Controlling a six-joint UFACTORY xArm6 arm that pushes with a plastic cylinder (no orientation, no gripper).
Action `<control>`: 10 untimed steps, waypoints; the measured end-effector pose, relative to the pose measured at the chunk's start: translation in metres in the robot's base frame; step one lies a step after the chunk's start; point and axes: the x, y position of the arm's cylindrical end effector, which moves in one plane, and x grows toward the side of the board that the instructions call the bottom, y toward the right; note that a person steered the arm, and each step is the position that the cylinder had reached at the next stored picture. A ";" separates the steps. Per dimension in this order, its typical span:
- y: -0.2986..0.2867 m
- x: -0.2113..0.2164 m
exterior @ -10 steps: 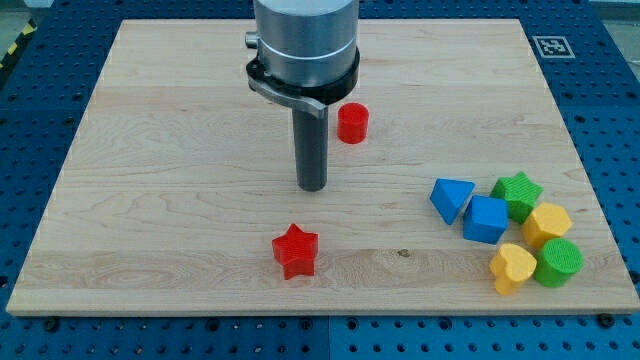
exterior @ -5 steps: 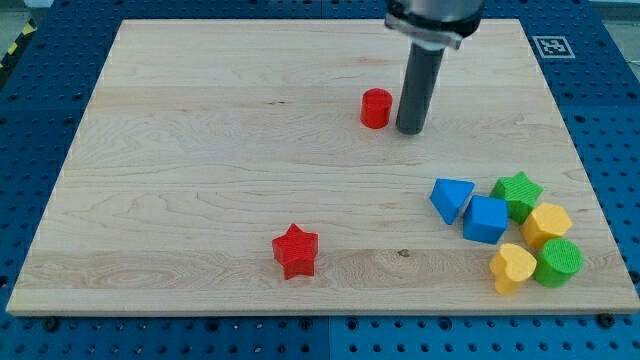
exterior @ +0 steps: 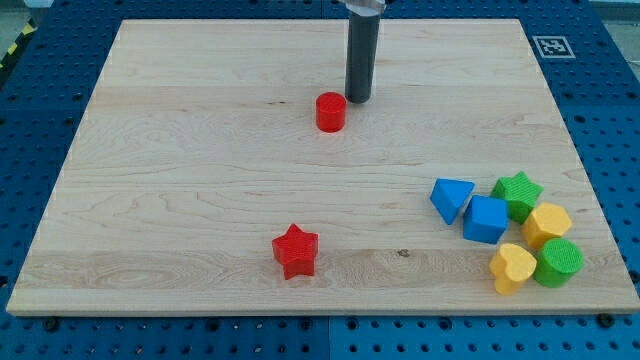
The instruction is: Move the red circle closer to the red star
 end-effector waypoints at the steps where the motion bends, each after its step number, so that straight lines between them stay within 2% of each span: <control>1: -0.027 0.009; 5: -0.038 0.014; 7: -0.038 -0.002; 10: -0.038 0.022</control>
